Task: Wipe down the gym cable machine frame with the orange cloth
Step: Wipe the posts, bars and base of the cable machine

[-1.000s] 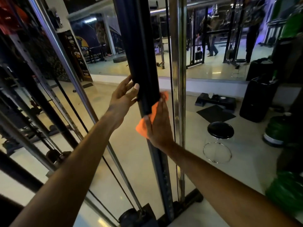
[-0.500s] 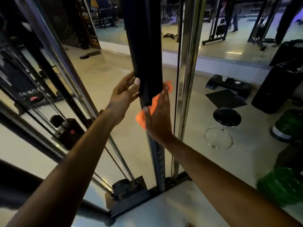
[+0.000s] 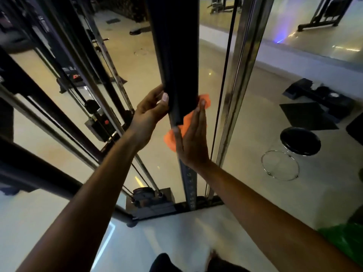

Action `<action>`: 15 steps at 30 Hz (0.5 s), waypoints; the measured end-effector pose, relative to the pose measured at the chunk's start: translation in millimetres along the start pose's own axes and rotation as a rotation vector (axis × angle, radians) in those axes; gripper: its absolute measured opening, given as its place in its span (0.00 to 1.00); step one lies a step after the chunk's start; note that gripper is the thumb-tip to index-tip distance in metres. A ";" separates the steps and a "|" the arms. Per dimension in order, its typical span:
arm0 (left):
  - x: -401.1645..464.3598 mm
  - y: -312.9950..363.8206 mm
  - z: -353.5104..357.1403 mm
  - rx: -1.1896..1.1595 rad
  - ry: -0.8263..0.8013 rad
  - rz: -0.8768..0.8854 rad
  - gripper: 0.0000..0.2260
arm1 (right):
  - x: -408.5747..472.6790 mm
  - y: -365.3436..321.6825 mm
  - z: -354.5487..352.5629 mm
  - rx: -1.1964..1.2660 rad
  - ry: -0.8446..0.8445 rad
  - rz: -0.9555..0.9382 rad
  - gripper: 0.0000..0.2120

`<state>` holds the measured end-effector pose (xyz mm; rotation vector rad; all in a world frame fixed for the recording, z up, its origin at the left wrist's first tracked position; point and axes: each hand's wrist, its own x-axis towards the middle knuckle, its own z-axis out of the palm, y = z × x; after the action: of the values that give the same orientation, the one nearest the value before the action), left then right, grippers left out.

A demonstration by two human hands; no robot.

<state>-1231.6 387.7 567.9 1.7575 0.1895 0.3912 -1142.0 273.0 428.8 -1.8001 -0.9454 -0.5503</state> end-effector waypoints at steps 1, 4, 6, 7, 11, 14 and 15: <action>-1.9 0.3 2.4 0.000 0.015 -0.019 0.22 | 12.0 -7.9 -0.3 0.022 0.039 0.002 0.44; -3.3 -1.0 2.8 -0.008 0.034 -0.040 0.23 | 18.5 -8.6 1.2 -0.008 0.075 -0.047 0.39; -3.0 -2.8 3.9 0.001 0.035 -0.054 0.23 | -3.3 11.9 7.2 -0.090 0.019 -0.082 0.39; -3.7 -4.3 5.2 -0.002 0.035 -0.070 0.23 | -21.4 26.0 12.2 -0.118 -0.033 -0.081 0.40; -7.7 -18.9 10.0 -0.005 0.046 -0.103 0.27 | -65.5 56.4 20.6 -0.113 -0.184 -0.084 0.46; -12.4 -30.1 11.1 -0.017 0.012 -0.120 0.27 | -38.5 30.7 15.2 -0.053 -0.096 -0.043 0.44; -13.2 -32.9 10.1 -0.024 0.011 -0.127 0.29 | -23.7 18.5 13.4 -0.037 -0.061 -0.013 0.42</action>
<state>-1237.4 381.4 532.0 1.7100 0.3013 0.3101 -1141.8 273.0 395.9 -1.8540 -0.9951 -0.5273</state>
